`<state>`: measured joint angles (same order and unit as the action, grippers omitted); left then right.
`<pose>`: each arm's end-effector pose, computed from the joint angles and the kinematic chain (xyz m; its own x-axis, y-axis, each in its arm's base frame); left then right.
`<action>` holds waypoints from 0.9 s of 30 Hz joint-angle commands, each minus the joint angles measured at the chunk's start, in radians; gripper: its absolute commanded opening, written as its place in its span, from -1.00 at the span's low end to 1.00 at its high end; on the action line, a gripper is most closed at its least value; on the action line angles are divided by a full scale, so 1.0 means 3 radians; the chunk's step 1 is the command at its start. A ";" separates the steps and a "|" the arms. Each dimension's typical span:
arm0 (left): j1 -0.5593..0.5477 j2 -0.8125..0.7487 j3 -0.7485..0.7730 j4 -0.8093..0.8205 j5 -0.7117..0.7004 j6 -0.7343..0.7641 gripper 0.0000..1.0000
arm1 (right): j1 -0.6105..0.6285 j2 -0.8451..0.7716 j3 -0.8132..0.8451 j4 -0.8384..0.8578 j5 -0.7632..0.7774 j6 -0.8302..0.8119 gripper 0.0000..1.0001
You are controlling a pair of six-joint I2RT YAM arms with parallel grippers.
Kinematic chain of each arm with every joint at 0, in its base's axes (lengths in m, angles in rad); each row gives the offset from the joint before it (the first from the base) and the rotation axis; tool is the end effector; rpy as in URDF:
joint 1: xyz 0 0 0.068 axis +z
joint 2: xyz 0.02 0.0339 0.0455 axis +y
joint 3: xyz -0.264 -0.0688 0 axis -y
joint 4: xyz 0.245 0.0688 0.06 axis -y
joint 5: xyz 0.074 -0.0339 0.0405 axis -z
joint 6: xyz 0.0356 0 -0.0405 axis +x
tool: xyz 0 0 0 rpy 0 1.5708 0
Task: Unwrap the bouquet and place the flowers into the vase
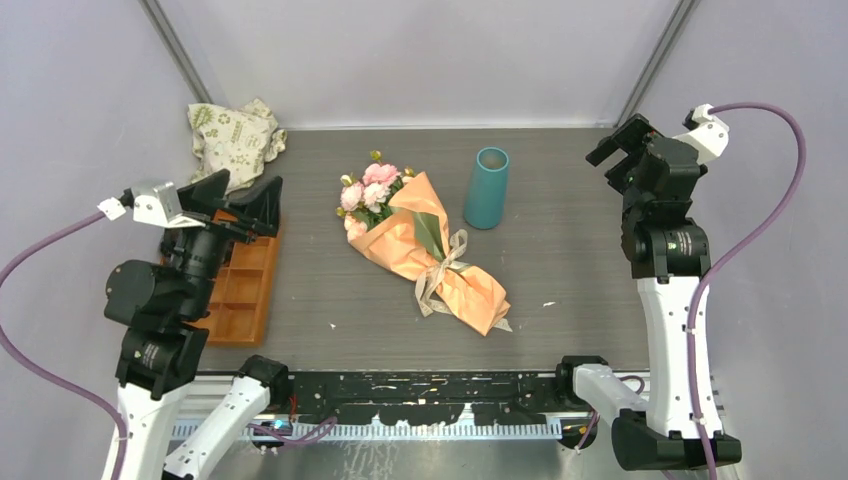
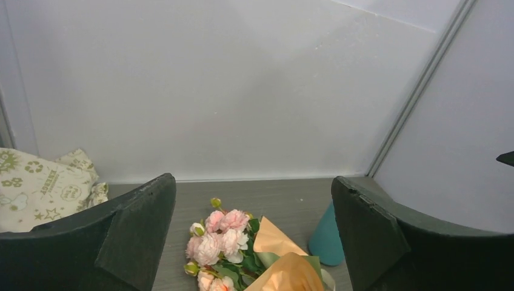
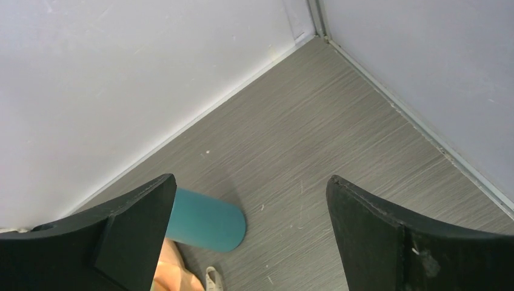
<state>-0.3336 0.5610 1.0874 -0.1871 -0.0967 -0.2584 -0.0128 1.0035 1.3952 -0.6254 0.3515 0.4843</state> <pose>0.0780 -0.0234 0.4654 0.2427 -0.3533 -0.9035 0.3123 0.9102 -0.2720 0.1860 -0.0146 0.4603 -0.0434 0.4377 -0.8981 0.4149 0.8256 0.3824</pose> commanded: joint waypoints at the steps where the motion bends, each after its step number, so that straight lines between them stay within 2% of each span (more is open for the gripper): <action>1: 0.0008 0.0103 0.0365 -0.0227 0.0222 -0.0081 0.99 | 0.0007 -0.0095 0.0167 -0.0043 -0.0224 0.0069 0.99; 4: 0.0008 0.0242 0.0628 -0.0096 0.0079 -0.0399 0.99 | 0.0007 -0.0048 0.0406 -0.0107 -0.0272 0.0052 0.99; 7: 0.0008 0.0384 0.0834 0.0137 0.0191 -0.0493 0.99 | 0.0004 -0.0085 0.0604 0.0135 -0.0815 -0.0074 0.99; 9: 0.0008 0.0465 0.0964 0.0185 0.0117 -0.0742 0.99 | 0.0006 -0.0082 0.0752 0.0255 -0.1095 -0.0015 0.99; 13: 0.0007 0.0479 0.1008 0.0330 -0.0232 -0.1225 0.99 | 0.0007 -0.0005 0.1037 0.0370 -0.1120 0.0166 0.99; 14: 0.0006 0.0465 0.1009 0.0381 -0.0241 -0.1237 0.99 | 0.0007 -0.0017 0.1024 0.0504 -0.1121 0.0163 0.99; 16: 0.0007 0.0446 0.0993 0.0639 -0.0076 -0.0794 0.99 | 0.0007 0.0049 0.1150 0.0556 -0.1325 0.0133 0.99; 19: 0.0006 0.0459 0.0949 0.0820 -0.0412 -0.0751 0.99 | 0.0006 0.0408 0.1716 0.0136 -0.1338 0.0006 0.99; 20: 0.0007 0.0566 0.1131 0.0678 -0.0414 -0.0686 0.96 | 0.0007 0.0547 0.1885 0.0009 -0.1269 -0.0014 0.99; 23: 0.0007 0.1212 0.2081 -0.0320 -0.0515 -0.0577 0.83 | 0.0007 0.0943 0.2256 -0.0138 -0.1183 0.0045 0.99; 27: 0.0008 0.2365 0.3300 -0.1497 -0.0706 -0.0446 0.69 | 0.0106 0.1630 0.2923 -0.0291 -0.1534 0.0293 0.99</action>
<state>-0.3336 0.9958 1.8484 -0.2794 -0.2420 -0.4576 -0.0120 1.3025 2.1284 -0.6361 -0.0166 0.5163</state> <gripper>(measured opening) 0.890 0.995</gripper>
